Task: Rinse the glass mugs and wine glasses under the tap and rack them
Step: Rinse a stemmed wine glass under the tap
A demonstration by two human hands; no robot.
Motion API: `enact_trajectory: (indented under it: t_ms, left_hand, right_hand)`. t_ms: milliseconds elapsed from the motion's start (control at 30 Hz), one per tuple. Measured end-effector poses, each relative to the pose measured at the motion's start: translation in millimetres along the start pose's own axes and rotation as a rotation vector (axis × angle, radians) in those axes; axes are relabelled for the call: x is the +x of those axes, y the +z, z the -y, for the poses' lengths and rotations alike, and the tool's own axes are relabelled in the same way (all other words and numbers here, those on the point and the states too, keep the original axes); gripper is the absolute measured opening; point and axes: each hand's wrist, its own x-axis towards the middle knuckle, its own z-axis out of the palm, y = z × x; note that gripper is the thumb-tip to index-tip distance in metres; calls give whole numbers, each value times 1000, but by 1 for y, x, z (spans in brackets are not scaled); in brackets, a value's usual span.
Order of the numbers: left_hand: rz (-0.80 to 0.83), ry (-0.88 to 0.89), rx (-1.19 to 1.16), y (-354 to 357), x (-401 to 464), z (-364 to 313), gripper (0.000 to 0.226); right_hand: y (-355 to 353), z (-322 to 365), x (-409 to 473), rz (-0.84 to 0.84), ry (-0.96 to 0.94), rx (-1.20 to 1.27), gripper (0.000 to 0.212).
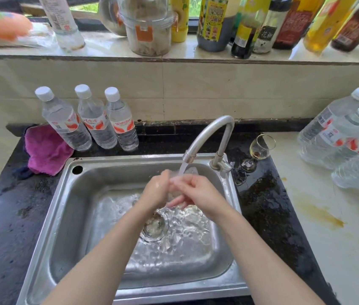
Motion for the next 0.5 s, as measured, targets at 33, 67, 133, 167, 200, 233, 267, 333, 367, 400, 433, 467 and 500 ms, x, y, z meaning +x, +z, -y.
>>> enact_trajectory:
  t_ms: [33,67,133,167,200,233,267,333,367,400,433,467,500]
  left_hand:
    - [79,-114,-39,-8,2,-2,45]
    - [181,-215,-105,-16,3,-2,46]
    - [251,-223,-163,-18,1,-1,52]
    - [198,-144,-147,-13,-2,-3,55]
    - [101,-34,-102,-5,-4,-3,55]
    - [-8,50,-69,2,-3,-2,54]
    - [-68,70,-76,5,-1,-2,52]
    - [2,-84,-132,-4,1,-6,51]
    - [106,-194,-151,-12,1,-7,49]
    - [210,-261,-151,-18,2,-7,49]
    - [269,-281,-138,-19,1,-6,52]
    - [259,-256,-128,-15,2,-4,55]
    - [180,-184,-99,-8,1,-3,56]
  right_hand:
    - [-5,1,-3,91,5,-8,21]
    - [-11,2,-6,158,11,-59,19]
    - [-19,4,-5,112,25,-143,14]
    - [-17,6,-2,32,31,-141,15]
    - [-11,6,1,-44,31,-125,17]
    - [-4,8,2,-95,24,-88,18]
    - [1,7,2,-113,9,-48,18]
    - [1,3,-3,-9,-21,-37,17]
    - [-6,4,-8,78,-19,-86,18]
    - [-13,5,-10,131,-14,-151,17]
    - [-17,5,-10,118,-1,-190,15]
    - [-18,5,-7,51,15,-189,16]
    - [-14,5,-3,-41,34,-155,18]
